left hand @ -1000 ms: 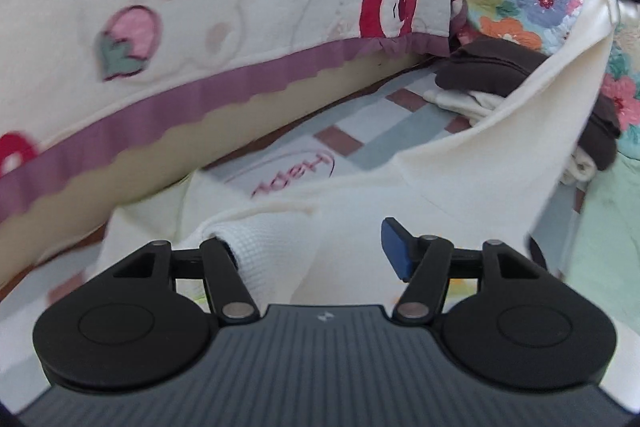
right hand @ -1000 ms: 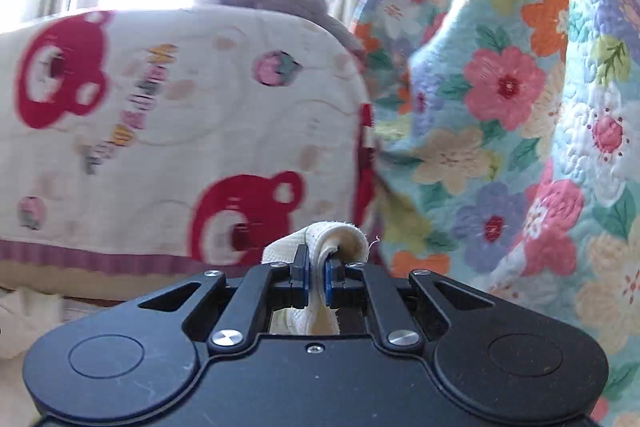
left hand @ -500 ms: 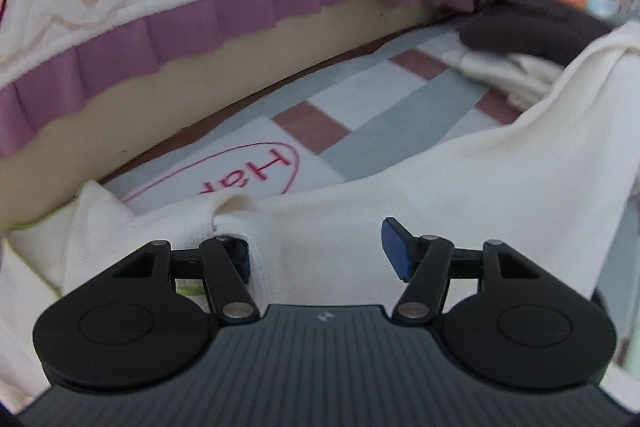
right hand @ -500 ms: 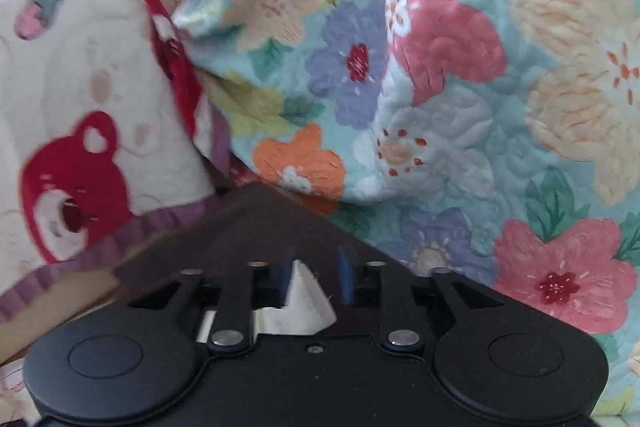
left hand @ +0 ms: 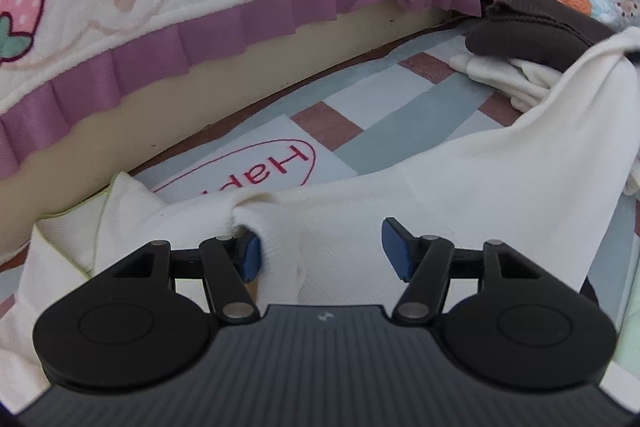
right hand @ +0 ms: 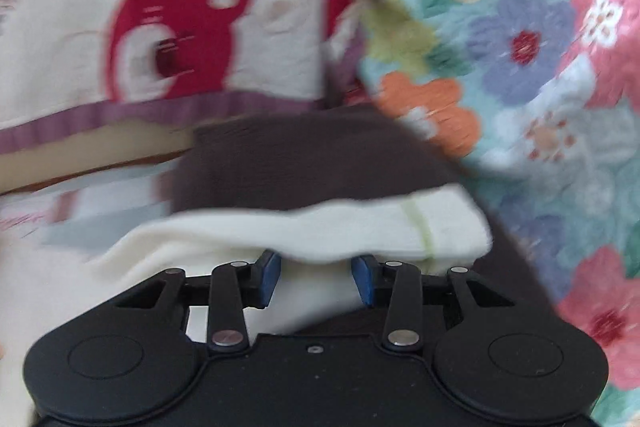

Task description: Fold clothes

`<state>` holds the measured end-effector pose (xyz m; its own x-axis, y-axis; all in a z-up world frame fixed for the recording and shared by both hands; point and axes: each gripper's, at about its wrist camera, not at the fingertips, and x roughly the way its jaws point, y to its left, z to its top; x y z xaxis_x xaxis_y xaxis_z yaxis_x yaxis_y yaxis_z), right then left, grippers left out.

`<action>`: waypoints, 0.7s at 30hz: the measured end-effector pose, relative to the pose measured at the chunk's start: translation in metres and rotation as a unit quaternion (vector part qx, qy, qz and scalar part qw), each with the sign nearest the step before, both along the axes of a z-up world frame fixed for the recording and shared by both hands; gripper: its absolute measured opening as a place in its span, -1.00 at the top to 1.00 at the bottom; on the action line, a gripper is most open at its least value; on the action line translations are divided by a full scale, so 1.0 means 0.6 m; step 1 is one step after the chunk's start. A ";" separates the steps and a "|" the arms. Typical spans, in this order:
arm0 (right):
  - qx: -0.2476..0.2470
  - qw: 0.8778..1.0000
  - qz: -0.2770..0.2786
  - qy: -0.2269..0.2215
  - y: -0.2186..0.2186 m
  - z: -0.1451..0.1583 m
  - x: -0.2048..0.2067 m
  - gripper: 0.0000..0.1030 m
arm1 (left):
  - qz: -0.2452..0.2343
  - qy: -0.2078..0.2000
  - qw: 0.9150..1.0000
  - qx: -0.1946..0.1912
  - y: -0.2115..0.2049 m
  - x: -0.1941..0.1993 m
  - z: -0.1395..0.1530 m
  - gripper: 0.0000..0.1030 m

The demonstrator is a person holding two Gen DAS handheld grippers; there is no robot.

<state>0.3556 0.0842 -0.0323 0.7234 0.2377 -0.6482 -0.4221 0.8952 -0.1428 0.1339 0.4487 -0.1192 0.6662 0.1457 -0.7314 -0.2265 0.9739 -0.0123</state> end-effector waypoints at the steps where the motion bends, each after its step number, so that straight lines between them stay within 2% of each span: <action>1: 0.001 1.000 -0.020 -0.002 0.004 0.004 0.017 0.14 | 0.000 -0.002 1.000 0.000 0.000 -0.006 0.002 -0.16; 3: 0.011 0.998 -0.056 -0.003 0.011 0.013 0.052 0.15 | 0.003 -0.006 1.000 0.000 0.003 -0.019 0.005 -0.16; 6: 0.069 0.993 -0.091 0.000 0.005 0.031 0.092 0.14 | 0.012 -0.018 1.000 0.006 0.009 -0.040 0.014 -0.16; 11: 0.040 0.991 -0.127 -0.021 0.003 0.031 0.097 0.12 | 0.045 -0.054 0.998 0.001 0.040 -0.098 0.044 -0.17; 13: 0.042 0.992 -0.109 -0.041 0.009 0.026 0.072 0.11 | 0.065 -0.063 0.996 -0.007 0.058 -0.131 0.054 -0.18; 16: 0.056 0.996 -0.059 -0.046 0.037 0.013 0.032 0.10 | 0.102 -0.067 0.992 -0.014 0.091 -0.187 0.066 -0.19; 21: 0.109 0.993 0.033 -0.022 0.122 -0.005 -0.056 0.09 | 0.187 -0.060 0.980 -0.012 0.153 -0.291 0.087 -0.20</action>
